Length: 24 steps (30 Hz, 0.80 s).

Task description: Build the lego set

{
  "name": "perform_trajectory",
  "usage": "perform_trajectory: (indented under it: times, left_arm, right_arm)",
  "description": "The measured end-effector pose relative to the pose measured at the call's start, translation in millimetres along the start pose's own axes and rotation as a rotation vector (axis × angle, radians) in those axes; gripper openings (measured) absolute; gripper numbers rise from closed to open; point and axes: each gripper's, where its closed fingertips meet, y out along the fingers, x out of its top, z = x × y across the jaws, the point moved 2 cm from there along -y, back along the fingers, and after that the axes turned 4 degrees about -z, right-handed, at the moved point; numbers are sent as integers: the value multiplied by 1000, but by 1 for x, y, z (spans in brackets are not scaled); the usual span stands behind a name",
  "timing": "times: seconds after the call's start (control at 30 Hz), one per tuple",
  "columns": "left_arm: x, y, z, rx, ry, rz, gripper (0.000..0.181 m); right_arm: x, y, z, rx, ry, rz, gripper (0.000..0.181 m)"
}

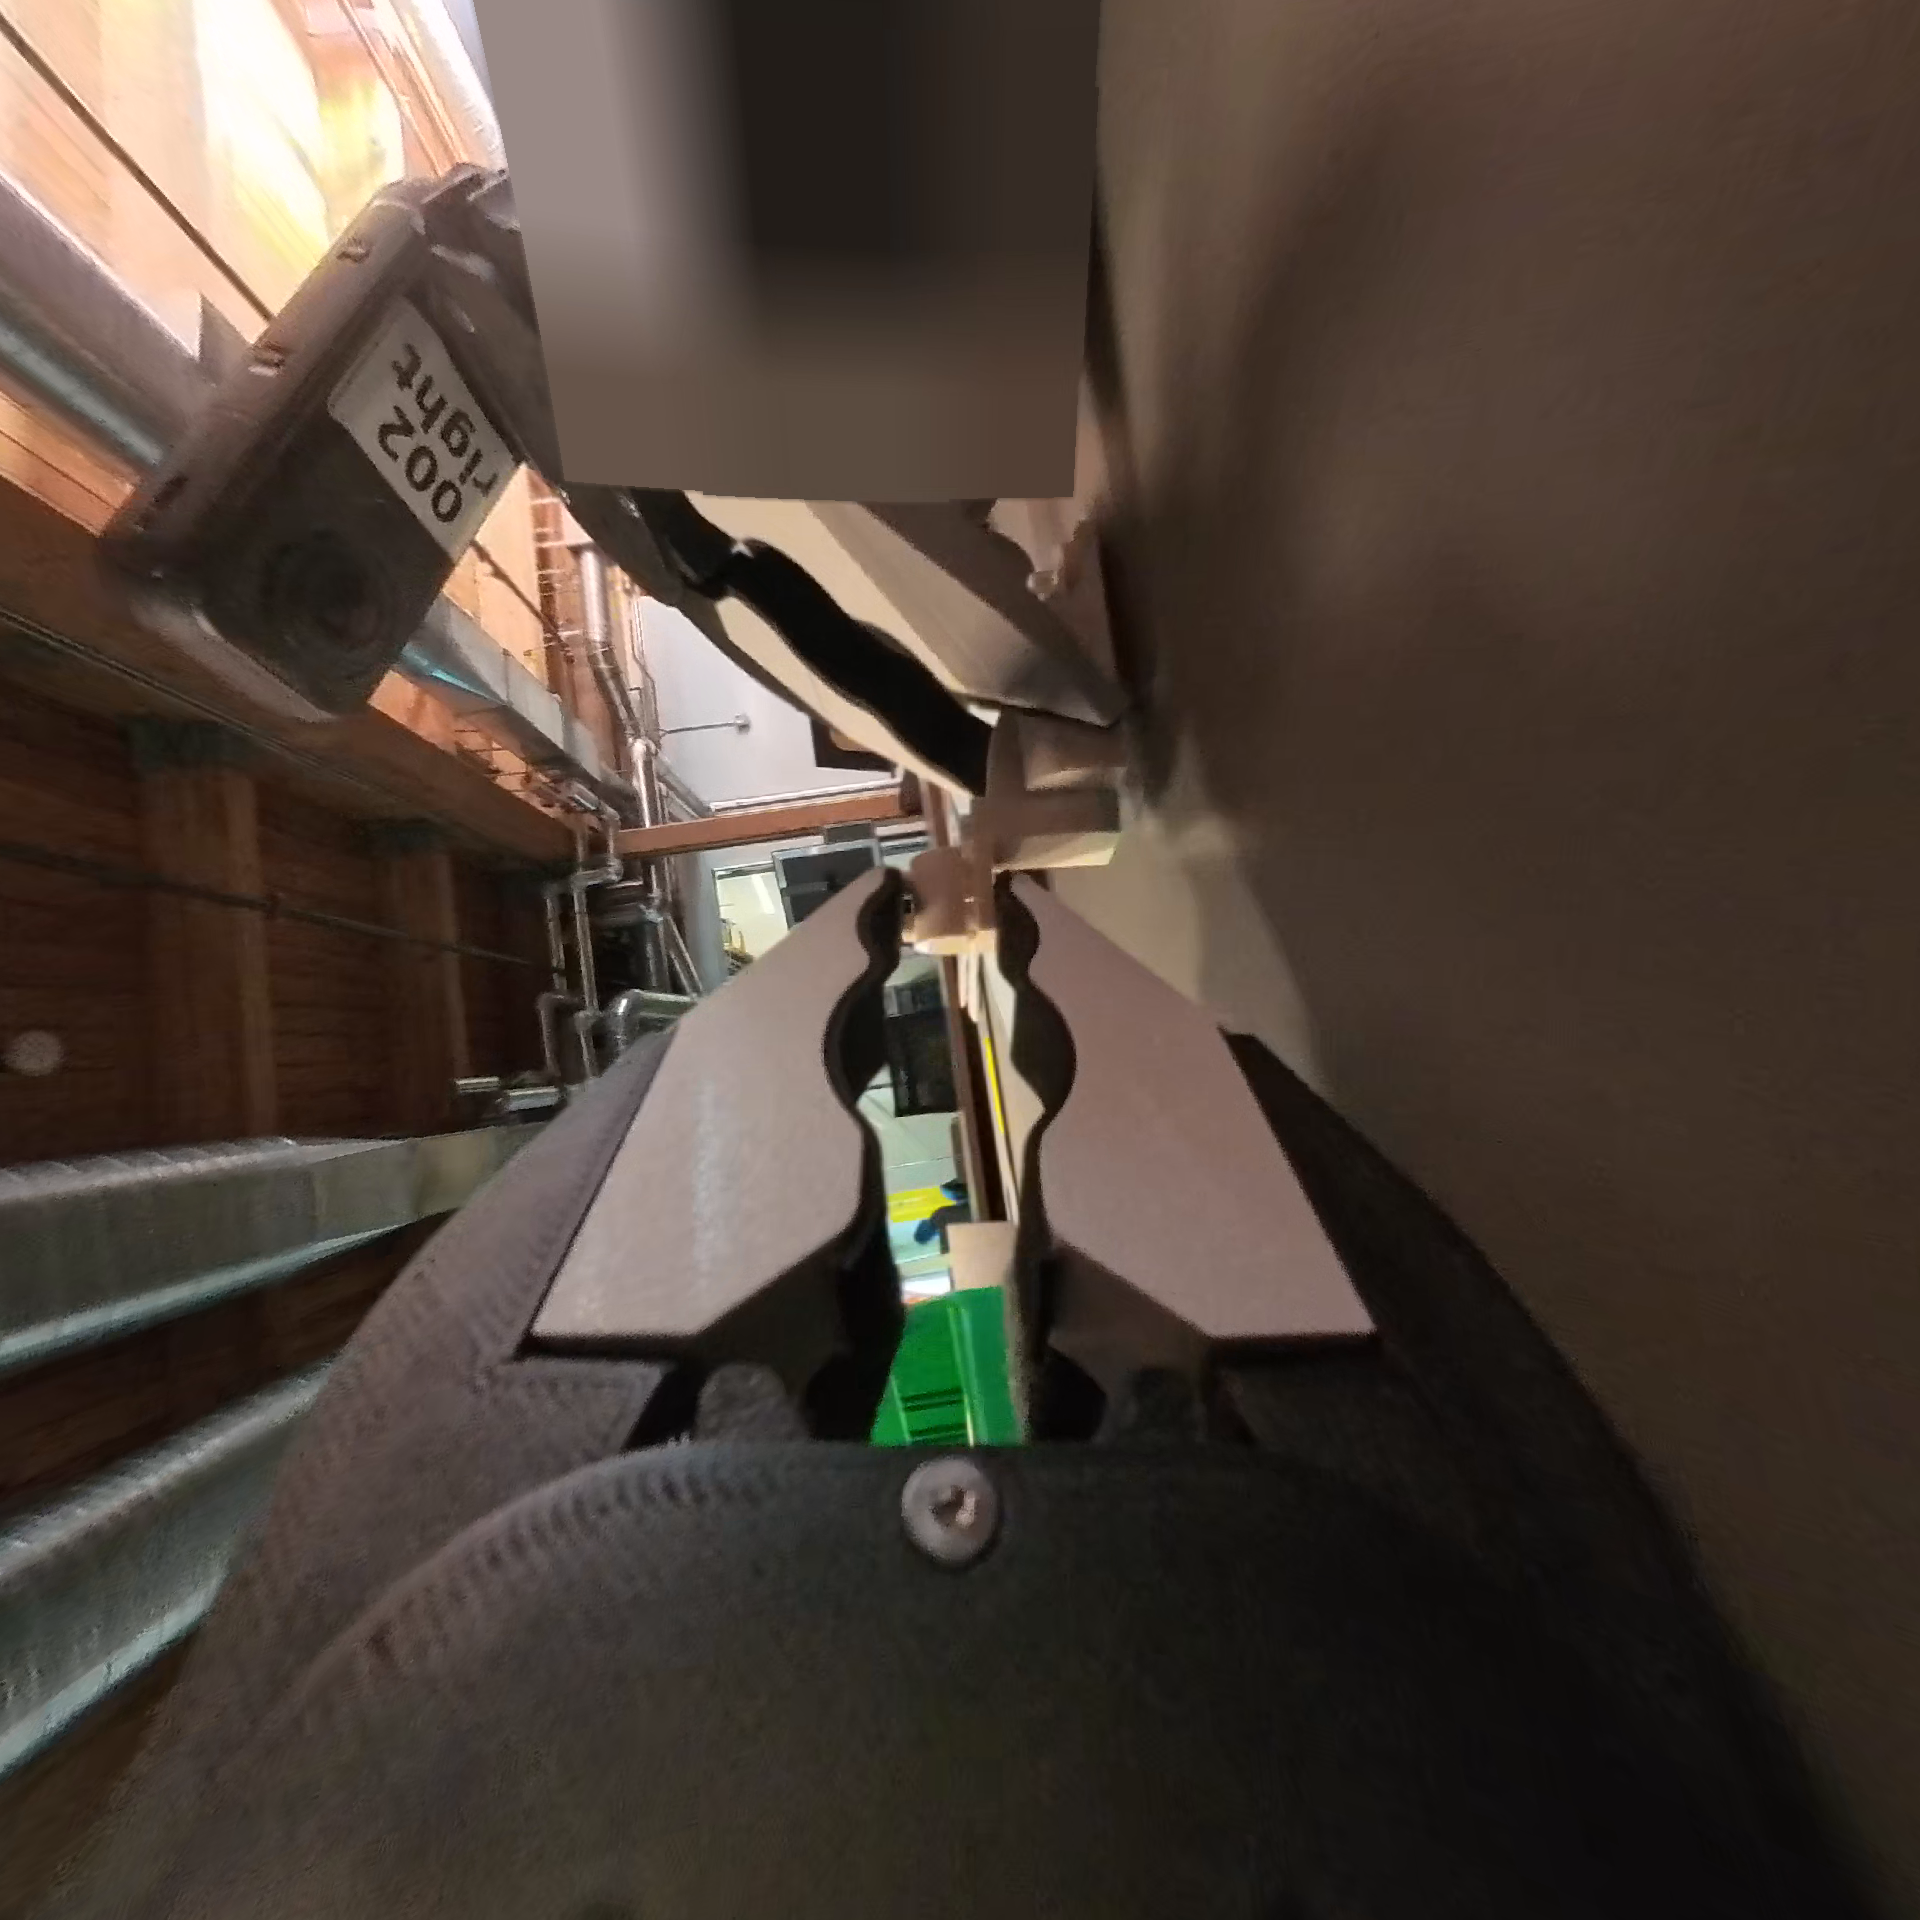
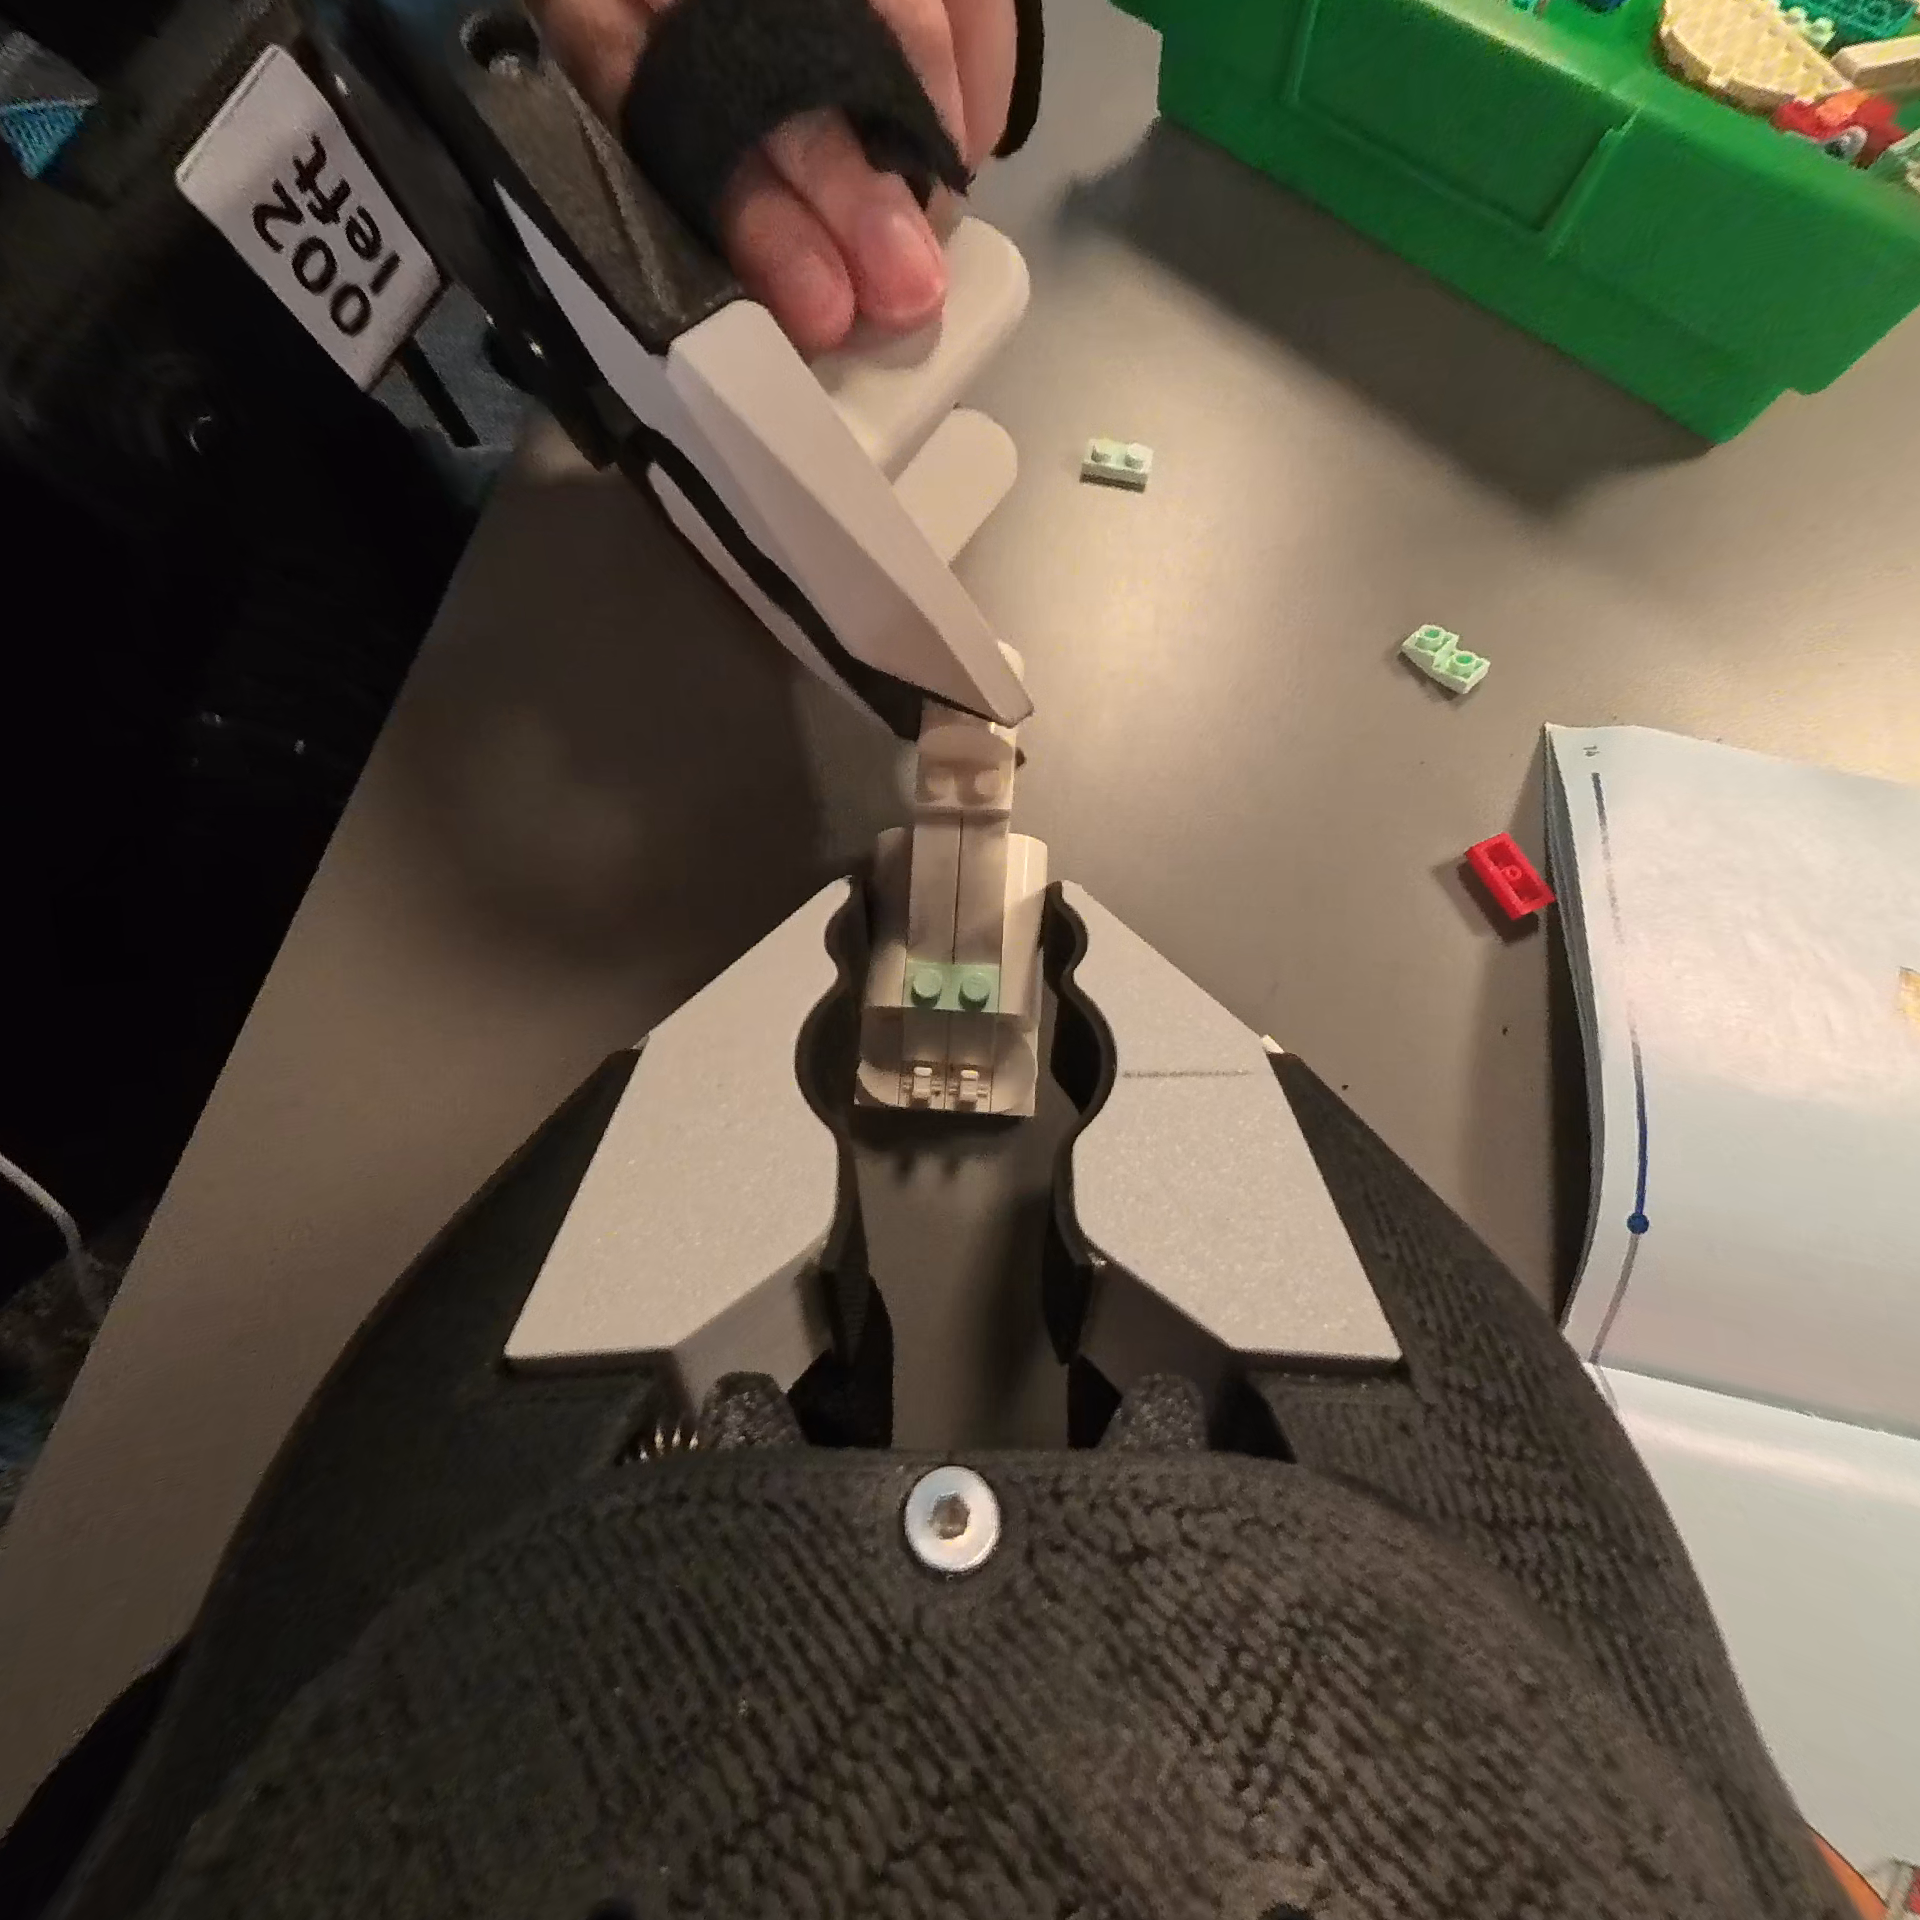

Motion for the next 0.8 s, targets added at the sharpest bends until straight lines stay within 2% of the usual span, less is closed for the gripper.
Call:
perform_trajectory:
  times: [0.47,0.7,0.8]
  left_arm:
    - [-2,3,4,-19,-52,45,16]
    - [-19,7,9,-44,-290,99,15]
    - [-29,10,11,-71,-464,128,15]
  right_arm:
    - [1,-1,-2,-11,11,-10,32]
    - [11,-3,-15,-139,-60,-77,36]
    - [18,-3,-23,-282,-233,-88,60]
